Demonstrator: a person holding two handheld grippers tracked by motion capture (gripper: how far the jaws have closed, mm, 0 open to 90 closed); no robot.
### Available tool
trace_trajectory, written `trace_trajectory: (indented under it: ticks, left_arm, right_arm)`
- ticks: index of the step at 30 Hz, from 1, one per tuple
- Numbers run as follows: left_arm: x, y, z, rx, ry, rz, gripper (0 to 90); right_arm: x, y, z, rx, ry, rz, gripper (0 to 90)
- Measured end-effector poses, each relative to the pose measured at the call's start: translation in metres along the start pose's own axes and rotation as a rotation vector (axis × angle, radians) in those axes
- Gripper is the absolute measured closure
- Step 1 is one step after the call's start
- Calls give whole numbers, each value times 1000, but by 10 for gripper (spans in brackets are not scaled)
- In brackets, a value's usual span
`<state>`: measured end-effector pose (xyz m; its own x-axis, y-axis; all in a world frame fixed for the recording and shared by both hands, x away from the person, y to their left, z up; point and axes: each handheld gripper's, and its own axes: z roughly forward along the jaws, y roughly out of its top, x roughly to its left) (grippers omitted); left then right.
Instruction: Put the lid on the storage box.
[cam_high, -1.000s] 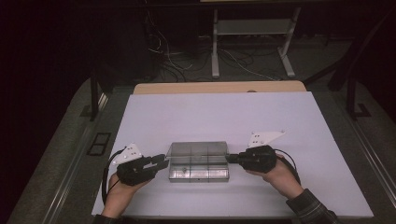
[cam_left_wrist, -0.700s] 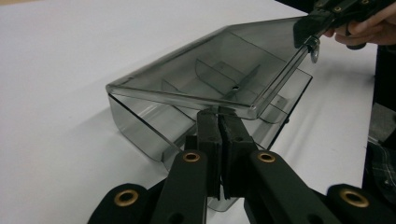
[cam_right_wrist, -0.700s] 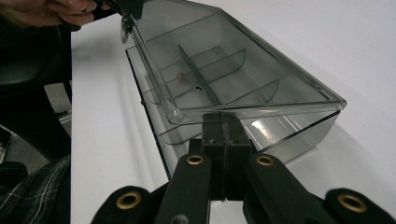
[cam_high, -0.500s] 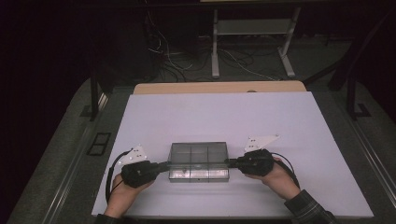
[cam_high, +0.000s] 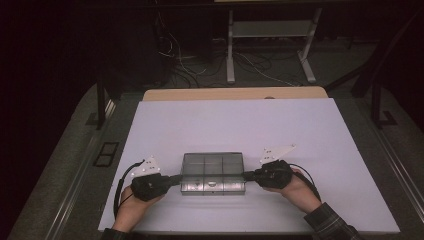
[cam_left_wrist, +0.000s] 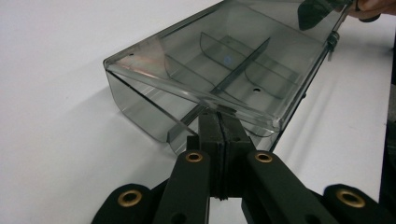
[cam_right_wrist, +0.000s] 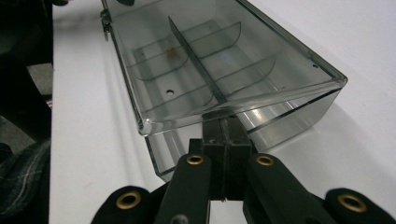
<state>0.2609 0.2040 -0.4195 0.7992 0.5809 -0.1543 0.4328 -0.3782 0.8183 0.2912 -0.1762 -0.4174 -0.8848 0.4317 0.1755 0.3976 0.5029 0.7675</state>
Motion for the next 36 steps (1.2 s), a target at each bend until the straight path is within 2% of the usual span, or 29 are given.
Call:
trace_trajectory:
  ticks: [15,26,36]
  left_arm:
    - [2,-4,6,61,39,23,883]
    - [4,-6,8,82,58,19,882]
    - [5,-6,6,74,56,14,862]
  right_arm:
    - [-5,-4,3,47,-21,-12,894]
    - [-9,-6,4,69,-26,3,893]
    - [-10,-7,4,69,-26,6,892]
